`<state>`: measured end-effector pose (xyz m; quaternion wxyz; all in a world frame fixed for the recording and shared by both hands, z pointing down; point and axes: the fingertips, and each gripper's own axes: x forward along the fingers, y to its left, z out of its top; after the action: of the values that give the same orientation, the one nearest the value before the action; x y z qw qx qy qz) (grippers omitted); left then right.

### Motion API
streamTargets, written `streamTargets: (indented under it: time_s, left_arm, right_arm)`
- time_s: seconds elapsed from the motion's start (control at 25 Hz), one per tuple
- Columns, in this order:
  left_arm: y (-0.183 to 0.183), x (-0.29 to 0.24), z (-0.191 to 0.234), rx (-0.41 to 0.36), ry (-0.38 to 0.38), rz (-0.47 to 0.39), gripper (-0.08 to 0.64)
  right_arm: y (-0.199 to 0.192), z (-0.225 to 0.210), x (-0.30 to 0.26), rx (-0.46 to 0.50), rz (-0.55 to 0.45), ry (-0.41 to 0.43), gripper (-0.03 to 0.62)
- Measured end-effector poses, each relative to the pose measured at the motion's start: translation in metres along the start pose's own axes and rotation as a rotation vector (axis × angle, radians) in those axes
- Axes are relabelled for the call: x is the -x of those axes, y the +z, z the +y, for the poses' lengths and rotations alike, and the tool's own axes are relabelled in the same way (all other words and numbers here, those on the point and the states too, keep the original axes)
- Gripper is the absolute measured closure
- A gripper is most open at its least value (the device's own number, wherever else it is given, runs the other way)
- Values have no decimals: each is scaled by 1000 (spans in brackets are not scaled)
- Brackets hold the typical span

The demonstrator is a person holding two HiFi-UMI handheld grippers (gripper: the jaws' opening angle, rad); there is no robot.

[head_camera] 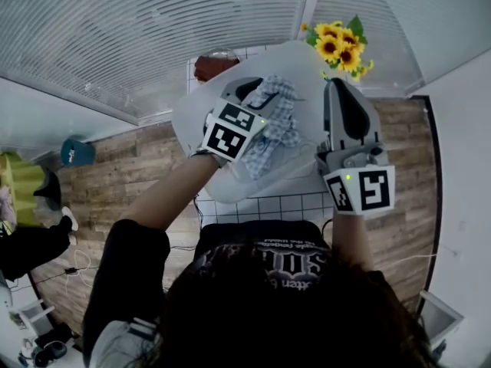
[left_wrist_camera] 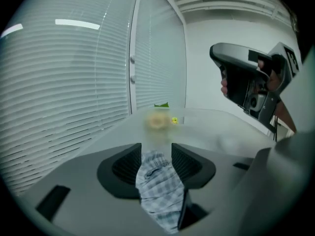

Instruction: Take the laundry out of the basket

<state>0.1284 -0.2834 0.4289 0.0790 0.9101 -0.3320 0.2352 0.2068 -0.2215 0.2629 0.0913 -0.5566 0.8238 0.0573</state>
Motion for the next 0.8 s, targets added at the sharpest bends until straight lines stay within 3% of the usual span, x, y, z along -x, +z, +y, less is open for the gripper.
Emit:
streamTargets:
  time_s: [0.12, 0.28, 0.44, 0.6, 0.8]
  left_arm:
    - [-13, -9, 5, 18, 7, 49, 334]
    - [-35, -22, 8, 103, 22, 126, 283]
    - [-45, -35, 4, 75, 8, 184, 240]
    - [-55, -48, 9, 132, -21, 215, 135]
    - [-73, -59, 8, 138, -30, 274, 113]
  right_arm:
    - [-1, 3, -1, 2, 1, 6, 563]
    - [-2, 5, -2, 10, 7, 10, 563]
    - [-1, 9, -5, 32, 22, 22, 563]
    - [-1, 13, -5, 38, 28, 24, 563]
    - [-1, 13, -2, 42, 32, 15, 563]
